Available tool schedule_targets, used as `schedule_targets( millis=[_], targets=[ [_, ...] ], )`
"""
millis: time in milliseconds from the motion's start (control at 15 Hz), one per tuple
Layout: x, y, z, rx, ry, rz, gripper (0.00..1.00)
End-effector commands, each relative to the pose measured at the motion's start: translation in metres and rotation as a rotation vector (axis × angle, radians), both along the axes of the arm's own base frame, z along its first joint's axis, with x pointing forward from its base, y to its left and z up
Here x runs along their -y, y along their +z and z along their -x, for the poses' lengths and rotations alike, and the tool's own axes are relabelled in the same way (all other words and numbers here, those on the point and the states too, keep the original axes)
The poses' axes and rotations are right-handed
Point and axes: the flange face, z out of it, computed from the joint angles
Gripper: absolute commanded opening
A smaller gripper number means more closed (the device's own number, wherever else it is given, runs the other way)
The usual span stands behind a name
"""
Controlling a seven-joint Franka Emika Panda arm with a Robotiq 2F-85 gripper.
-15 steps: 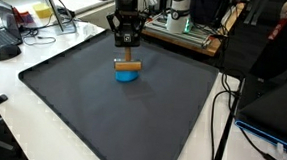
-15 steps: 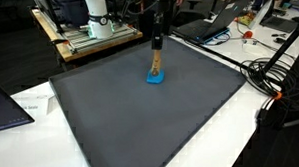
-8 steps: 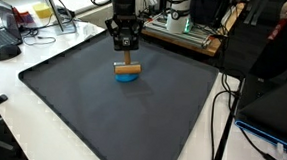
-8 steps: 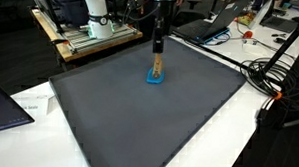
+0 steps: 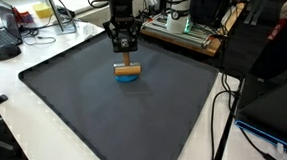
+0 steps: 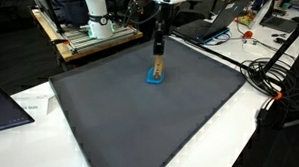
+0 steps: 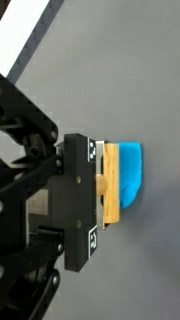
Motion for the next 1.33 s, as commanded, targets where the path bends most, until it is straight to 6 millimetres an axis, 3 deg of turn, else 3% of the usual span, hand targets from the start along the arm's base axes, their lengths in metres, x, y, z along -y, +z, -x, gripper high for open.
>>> schedule_targets(
  millis=[0,1267],
  targets=[
    [0.008,-0.008,-0.002,-0.054,-0.002,-0.011,0.22],
    [0.022,-0.027,-0.007,-0.091,-0.022,-0.036,0.22]
  ],
)
